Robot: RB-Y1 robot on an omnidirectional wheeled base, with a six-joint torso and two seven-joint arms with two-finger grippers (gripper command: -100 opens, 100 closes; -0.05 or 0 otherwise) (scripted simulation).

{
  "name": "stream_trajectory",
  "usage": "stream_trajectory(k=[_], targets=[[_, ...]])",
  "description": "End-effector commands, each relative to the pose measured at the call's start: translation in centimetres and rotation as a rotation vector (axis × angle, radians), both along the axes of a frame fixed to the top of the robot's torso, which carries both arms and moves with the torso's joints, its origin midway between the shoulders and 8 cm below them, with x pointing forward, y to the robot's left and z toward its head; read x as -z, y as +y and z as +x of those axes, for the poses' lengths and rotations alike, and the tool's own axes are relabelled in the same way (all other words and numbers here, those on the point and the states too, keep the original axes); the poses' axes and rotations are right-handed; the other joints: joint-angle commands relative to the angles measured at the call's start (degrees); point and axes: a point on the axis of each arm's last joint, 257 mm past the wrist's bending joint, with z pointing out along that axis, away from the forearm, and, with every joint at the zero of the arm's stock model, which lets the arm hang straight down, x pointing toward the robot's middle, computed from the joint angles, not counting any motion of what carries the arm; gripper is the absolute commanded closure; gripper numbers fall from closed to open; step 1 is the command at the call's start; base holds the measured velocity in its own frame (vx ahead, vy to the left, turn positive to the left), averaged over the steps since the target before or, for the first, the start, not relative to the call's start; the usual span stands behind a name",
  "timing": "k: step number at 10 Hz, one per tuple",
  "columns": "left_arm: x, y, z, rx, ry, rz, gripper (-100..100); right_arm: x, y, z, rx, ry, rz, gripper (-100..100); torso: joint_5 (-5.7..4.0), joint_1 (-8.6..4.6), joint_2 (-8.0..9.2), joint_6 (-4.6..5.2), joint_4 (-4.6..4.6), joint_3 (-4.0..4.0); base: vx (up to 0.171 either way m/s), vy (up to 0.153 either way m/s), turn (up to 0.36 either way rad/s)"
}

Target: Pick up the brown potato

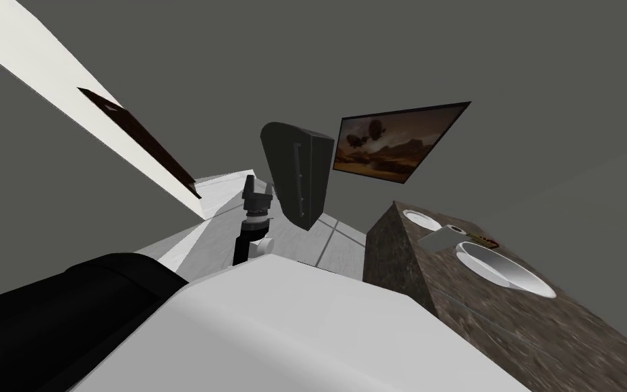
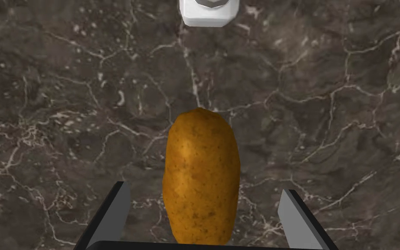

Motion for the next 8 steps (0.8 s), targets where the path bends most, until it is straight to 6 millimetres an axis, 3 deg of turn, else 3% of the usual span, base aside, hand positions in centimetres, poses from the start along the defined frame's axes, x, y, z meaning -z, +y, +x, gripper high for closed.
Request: stream_trajectory(k=[1, 2, 4, 5, 6, 7, 8], targets=[[0.0, 0.0, 0.0, 0.0, 0.0, 0.0, 0, 1.1, 0.6, -0.9, 0.0, 0.014, 0.01, -100, 0.0, 0.0, 0.0, 0.0, 0.0, 0.0, -0.035, -0.075, 0.176], [0.0, 0.0, 0.0, 0.0, 0.0, 0.0, 0, 3.1, 2.2, -1.6, 0.01, 0.014, 0.045, -100, -0.01, -0.01, -0.03, 0.03, 0.0, -0.02, -0.049, -0.065, 0.212], [0.0, 0.0, 0.0, 0.0, 0.0, 0.0, 0, 3.1, 2.3, -1.5, 0.011, 0.012, 0.046, -100, 0.01, 0.07, -0.02, 0.06, 0.0, -0.01, -0.025, -0.037, 0.053], [0.0, 0.0, 0.0, 0.0, 0.0, 0.0, 0, 3.2, 2.4, -1.6, 0.011, 0.012, 0.047, 0, 0.05, 0.19, -0.1, 0.06, -0.02, -0.06, 0.0, 0.0, 0.0], [0.0, 0.0, 0.0, 0.0, 0.0, 0.0, 0, 3.3, 2.1, -2.9, 0.011, 0.01, 0.041, -100, 0.07, 0.27, -0.15, 0.06, -0.03, -0.09, 0.083, -0.017, -0.089], [0.0, 0.0, 0.0, 0.0, 0.0, 0.0, 0, 3.3, 2.1, -2.9, -0.005, 0.011, 0.042, -100, 0.07, 0.26, -0.39, 0.09, -0.08, -0.21, 0.108, -0.016, -0.064], [0.0, 0.0, 0.0, 0.0, 0.0, 0.0, 0, 3.4, 1.9, -4.2, 0.017, 0.008, 0.035, -100, 0.07, 0.26, -0.52, 0.05, -0.12, -0.3, 0.117, -0.046, -0.112]])
